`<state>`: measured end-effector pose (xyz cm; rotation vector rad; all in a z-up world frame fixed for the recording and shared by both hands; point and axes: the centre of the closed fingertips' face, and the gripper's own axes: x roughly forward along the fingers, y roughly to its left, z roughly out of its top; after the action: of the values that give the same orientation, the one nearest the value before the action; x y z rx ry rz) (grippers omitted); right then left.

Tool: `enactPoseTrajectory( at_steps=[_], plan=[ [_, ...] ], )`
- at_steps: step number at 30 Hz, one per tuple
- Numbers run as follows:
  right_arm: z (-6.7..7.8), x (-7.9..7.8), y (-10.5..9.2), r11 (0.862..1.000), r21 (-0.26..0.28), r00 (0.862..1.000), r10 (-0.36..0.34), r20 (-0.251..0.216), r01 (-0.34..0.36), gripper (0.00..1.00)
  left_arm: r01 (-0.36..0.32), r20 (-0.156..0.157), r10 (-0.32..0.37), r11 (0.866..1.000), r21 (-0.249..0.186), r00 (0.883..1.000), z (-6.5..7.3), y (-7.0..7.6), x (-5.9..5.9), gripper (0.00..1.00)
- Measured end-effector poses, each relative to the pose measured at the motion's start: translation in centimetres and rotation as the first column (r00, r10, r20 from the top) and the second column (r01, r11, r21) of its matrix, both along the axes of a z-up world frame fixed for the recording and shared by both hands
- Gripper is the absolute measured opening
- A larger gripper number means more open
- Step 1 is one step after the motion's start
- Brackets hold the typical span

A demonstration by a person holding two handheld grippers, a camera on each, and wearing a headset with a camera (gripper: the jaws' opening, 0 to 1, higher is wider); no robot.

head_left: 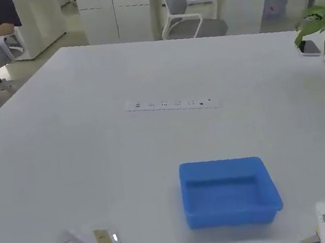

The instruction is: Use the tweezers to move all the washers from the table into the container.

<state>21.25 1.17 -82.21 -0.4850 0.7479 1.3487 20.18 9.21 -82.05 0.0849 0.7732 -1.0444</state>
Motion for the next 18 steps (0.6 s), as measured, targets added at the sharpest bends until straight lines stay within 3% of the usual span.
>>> enactPoseTrajectory(
  at_steps=[1, 2, 6, 9, 11, 12, 14, 15, 18],
  plan=[
    [-0.3, 0.0, 0.3, 1.000, -0.005, 1.000, 0.006, 0.005, -0.006, 0.21, 0.012, -0.004, -0.012, 1.000, 0.019, 1.000, -0.3, 0.1, -0.1, 0.24],
    [-0.6, -0.1, 0.4, 0.999, -0.022, 1.000, 0.027, 0.011, -0.027, 0.21, 0.030, 0.012, -0.031, 0.998, 0.055, 0.999, -0.7, 0.2, 0.0, 0.23],
    [-1.4, -0.1, 0.7, 0.995, -0.058, 0.997, 0.077, 0.027, -0.076, 0.19, 0.060, 0.010, -0.061, 0.992, 0.110, 0.998, -1.6, 0.0, 0.3, 0.20],
    [-2.0, 0.0, 0.8, 0.990, -0.091, 0.993, 0.112, 0.035, -0.109, 0.16, 0.111, 0.029, -0.119, 0.976, 0.190, 0.993, -2.5, 0.2, 0.7, 0.18],
    [-2.6, 0.0, 0.7, 0.982, -0.127, 0.989, 0.144, 0.044, -0.138, 0.16, 0.164, 0.022, -0.174, 0.958, 0.234, 0.985, -3.2, 0.1, 0.6, 0.17],
    [-2.9, -0.2, 0.6, 0.977, -0.144, 0.986, 0.161, 0.038, -0.154, 0.16, 0.180, 0.029, -0.193, 0.955, 0.236, 0.981, -3.3, -0.2, 0.6, 0.17],
    [-3.4, -0.4, 0.7, 0.972, -0.162, 0.984, 0.177, 0.036, -0.169, 0.16, 0.191, 0.015, -0.199, 0.956, 0.224, 0.980, -3.3, -0.7, 0.6, 0.15],
    [-3.5, -0.5, 0.8, 0.970, -0.168, 0.983, 0.183, 0.035, -0.175, 0.16, 0.201, 0.025, -0.212, 0.952, 0.230, 0.977, -3.3, -0.9, 0.6, 0.15],
    [-3.7, -0.7, 0.9, 0.968, -0.175, 0.980, 0.192, 0.041, -0.182, 0.14, 0.243, 0.044, -0.265, 0.930, 0.276, 0.963, -3.7, -1.0, 0.6, 0.12]
  ],
)
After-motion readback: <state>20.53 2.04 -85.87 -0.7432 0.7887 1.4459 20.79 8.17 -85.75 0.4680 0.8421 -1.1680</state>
